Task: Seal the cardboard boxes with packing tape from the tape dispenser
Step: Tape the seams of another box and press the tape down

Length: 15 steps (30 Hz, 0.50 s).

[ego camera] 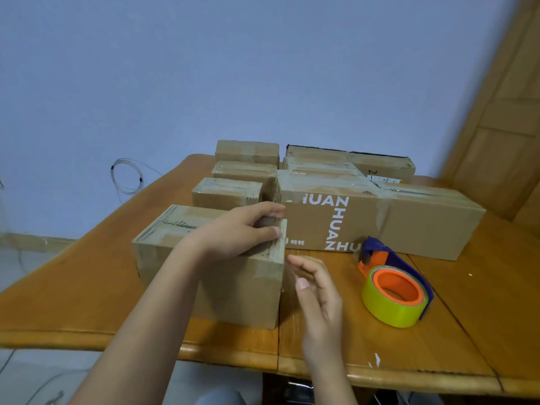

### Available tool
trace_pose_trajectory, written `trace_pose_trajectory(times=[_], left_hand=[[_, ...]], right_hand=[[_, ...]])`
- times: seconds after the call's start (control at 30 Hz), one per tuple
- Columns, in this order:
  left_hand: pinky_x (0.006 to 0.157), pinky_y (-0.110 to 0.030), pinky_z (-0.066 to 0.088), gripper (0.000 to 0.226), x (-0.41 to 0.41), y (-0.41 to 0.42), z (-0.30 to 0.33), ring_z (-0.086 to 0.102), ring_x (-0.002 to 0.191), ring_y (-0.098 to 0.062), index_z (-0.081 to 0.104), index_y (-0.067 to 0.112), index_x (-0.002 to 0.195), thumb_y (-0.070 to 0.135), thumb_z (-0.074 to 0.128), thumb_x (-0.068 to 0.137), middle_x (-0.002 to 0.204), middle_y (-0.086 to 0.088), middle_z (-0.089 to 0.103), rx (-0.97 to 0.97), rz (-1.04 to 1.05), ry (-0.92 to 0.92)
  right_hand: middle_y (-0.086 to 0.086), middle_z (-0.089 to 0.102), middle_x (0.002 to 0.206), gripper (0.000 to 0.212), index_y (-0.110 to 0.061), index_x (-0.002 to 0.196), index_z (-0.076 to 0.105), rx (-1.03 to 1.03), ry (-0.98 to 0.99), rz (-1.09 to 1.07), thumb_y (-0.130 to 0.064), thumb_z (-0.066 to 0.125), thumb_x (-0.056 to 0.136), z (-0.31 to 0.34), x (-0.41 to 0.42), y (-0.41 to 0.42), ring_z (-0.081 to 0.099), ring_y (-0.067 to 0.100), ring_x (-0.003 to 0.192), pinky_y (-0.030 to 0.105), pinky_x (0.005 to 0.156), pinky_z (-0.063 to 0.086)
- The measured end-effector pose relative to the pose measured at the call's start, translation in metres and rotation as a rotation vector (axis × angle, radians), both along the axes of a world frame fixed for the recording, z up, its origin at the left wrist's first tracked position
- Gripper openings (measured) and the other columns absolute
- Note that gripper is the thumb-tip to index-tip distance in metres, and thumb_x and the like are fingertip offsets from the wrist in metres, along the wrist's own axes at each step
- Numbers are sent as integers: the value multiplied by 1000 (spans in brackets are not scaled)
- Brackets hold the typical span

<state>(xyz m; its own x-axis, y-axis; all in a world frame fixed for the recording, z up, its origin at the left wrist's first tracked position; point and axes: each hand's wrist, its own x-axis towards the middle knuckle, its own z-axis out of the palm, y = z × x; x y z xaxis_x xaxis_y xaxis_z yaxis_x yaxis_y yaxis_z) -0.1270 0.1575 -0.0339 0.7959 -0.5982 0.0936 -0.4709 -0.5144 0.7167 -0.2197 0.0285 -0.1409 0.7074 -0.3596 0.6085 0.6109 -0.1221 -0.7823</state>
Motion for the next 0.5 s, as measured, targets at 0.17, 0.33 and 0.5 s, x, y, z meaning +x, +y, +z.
trace_pose_trajectory(times=[0.17,0.33,0.5], left_hand=[[72,2,39,44,-2,0,0,55,105,0,45,33,138,28,56,96,125,25,50,-28,2,34],[67,5,38,45,-4,0,2,51,97,15,45,32,139,30,56,96,125,23,49,-22,-7,47],[65,4,39,44,-4,-1,3,49,87,22,45,29,139,26,55,96,116,26,48,-40,-16,81]], right_hand=[[-10,65,102,17,-36,98,66,-20,21,-70,-38,61,82,4,-6,12,61,18,105,33,89,48],[-7,71,95,10,-32,82,71,140,66,-130,-22,71,79,3,-2,20,65,14,96,27,85,50],[-2,73,82,24,-26,66,71,149,129,-140,-5,70,78,12,3,9,67,13,86,33,84,50]])
